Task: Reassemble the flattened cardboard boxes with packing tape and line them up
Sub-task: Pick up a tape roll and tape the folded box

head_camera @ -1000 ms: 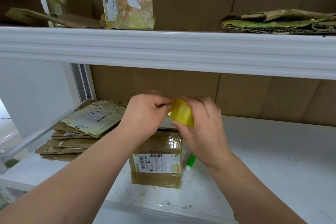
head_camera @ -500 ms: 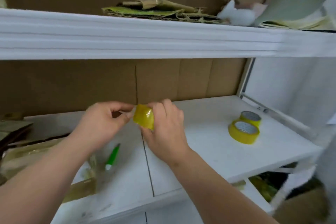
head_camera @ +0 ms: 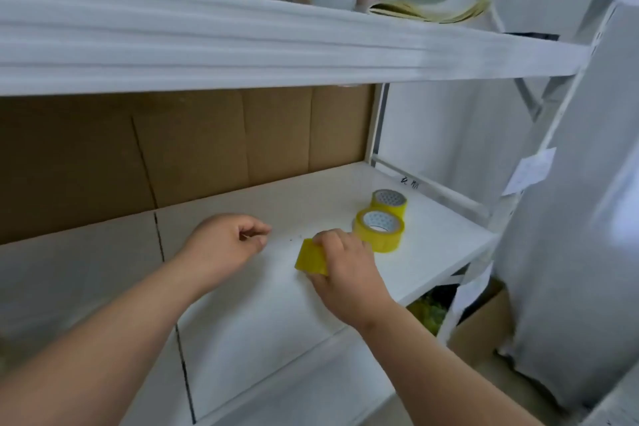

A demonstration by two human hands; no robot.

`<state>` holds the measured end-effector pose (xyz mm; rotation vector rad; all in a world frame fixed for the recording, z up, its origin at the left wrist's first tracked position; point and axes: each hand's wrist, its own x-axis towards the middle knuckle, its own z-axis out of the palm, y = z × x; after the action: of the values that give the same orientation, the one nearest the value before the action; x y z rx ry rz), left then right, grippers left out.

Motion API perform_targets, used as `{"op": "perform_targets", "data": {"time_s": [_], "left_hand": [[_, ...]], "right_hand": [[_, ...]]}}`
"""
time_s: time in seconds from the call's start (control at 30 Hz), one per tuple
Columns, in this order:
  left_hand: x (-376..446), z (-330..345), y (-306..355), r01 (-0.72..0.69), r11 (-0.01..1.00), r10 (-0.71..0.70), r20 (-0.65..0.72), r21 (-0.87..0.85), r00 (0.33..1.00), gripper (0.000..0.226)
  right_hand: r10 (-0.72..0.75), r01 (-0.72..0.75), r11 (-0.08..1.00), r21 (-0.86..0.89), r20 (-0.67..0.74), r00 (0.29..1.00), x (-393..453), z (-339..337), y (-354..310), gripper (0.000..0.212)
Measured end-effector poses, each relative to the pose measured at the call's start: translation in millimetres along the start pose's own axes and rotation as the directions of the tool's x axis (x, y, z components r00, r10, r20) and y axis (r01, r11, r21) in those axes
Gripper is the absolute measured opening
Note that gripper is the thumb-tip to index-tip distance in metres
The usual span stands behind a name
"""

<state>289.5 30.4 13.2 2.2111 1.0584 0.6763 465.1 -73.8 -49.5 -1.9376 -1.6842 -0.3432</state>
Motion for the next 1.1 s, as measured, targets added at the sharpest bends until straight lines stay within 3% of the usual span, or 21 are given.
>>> {"op": "perform_targets", "data": {"time_s": [0.23,0.37,0.6,0.73,0.8,0.9,0.97,1.03,1.1], "left_hand": [[70.1,77.7,36.1,-0.024,0.998,0.019,0.105,0.055,0.994,0.022],[114.9,138.8,64.8,-0.029,0.993,0.013,0.142,0.113,0.99,0.03],[146.9,199.6,71.2,0.045,0.958,-0.151,0.364,0.283,0.919,0.053],[159.5,213.9,58.6,0.262,0.96,-0.279,0.295,0.098,0.914,0.037],[163.6,217.2,56.6,0.348,0.938,-0.339,0.233,0.001,0.912,0.025],[166.3,218.5,57.1,0.416,0.906,-0.393,0.214,-0.074,0.894,0.036],[167.2,220.4,59.2,0.43,0.898,-0.395,0.256,-0.098,0.882,0.039],[166.3,221.4,61.6,0.427,0.891,-0.375,0.281,-0.155,0.883,0.022],[165.5,221.1,60.3,0.427,0.879,-0.366,0.271,-0.212,0.89,0.021]], "right_hand": [[0.154,-0.15,0.987,-0.054,0.09,0.984,8.0,-47.3,102.2,0.052],[0.178,-0.164,0.981,-0.107,0.137,0.974,15.4,-69.9,177.0,0.045],[0.138,-0.11,0.951,-0.288,0.078,0.987,36.7,-30.8,278.0,0.052],[0.124,-0.075,0.959,-0.273,0.166,0.978,39.5,0.2,296.3,0.052],[0.117,-0.055,0.961,-0.272,0.219,0.969,45.0,5.8,299.3,0.04],[0.135,-0.091,0.971,-0.223,0.192,0.972,60.1,8.4,298.4,0.028],[0.053,-0.023,0.986,-0.166,0.18,0.982,69.7,11.2,295.5,0.034],[-0.078,0.102,0.991,-0.092,0.235,0.969,76.5,15.7,291.1,0.042],[-0.138,0.159,0.986,-0.053,0.283,0.949,85.0,18.7,287.7,0.052]]}}
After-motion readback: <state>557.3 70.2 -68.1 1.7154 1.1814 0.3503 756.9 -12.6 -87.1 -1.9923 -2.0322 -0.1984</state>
